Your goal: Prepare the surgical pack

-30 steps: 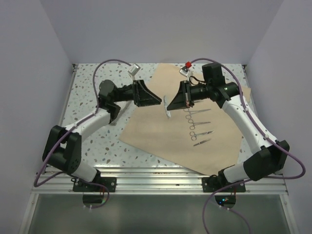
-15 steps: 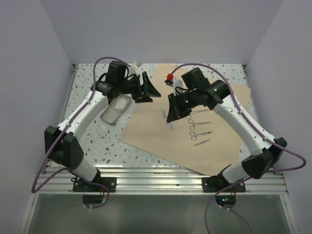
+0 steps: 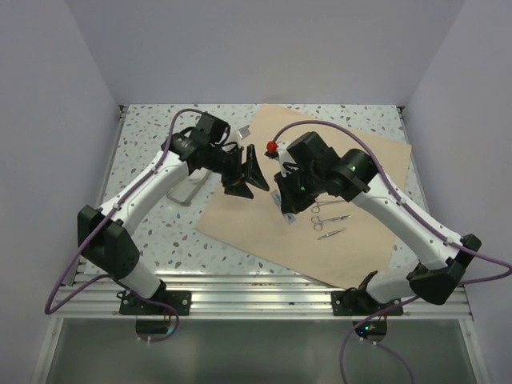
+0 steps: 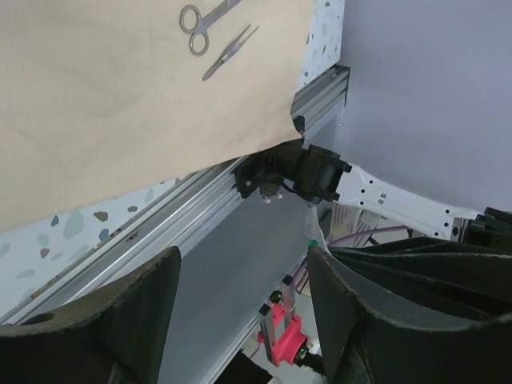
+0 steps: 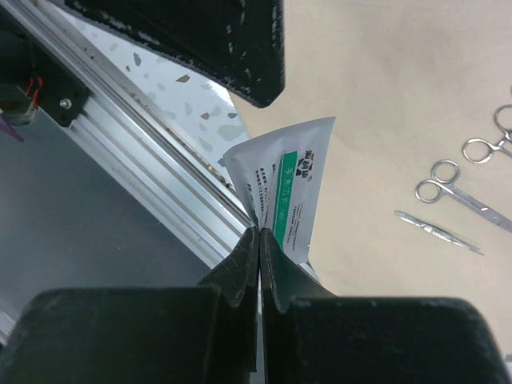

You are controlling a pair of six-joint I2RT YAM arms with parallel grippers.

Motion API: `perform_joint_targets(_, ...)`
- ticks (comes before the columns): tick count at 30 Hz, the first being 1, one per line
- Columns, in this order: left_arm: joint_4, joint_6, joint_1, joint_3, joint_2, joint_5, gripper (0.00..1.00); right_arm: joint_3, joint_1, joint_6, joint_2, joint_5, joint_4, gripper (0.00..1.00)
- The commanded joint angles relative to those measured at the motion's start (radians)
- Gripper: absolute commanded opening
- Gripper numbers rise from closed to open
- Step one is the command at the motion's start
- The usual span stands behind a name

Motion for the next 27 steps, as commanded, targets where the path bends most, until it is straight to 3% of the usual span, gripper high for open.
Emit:
perform_joint_targets(1,-0.026,-0.011,-0.011,-0.018,-0.045,0.057,0.68,0.003,0.020,-0.017,-0.040,0.069,-0.029,0.00)
perform_joint_targets(12,0.051,-0.144,-0.045,-0.001,-0.068,0.004,0.67,-0.051,0.081,0.017,-0.061,0.086,-0.012,0.00)
perform_joint_targets(27,-0.047,-0.110,-0.117,0.054,-0.004,0.013,0.58,-0.003,0.126,0.014,-0.032,0.139,-0.007,0.00)
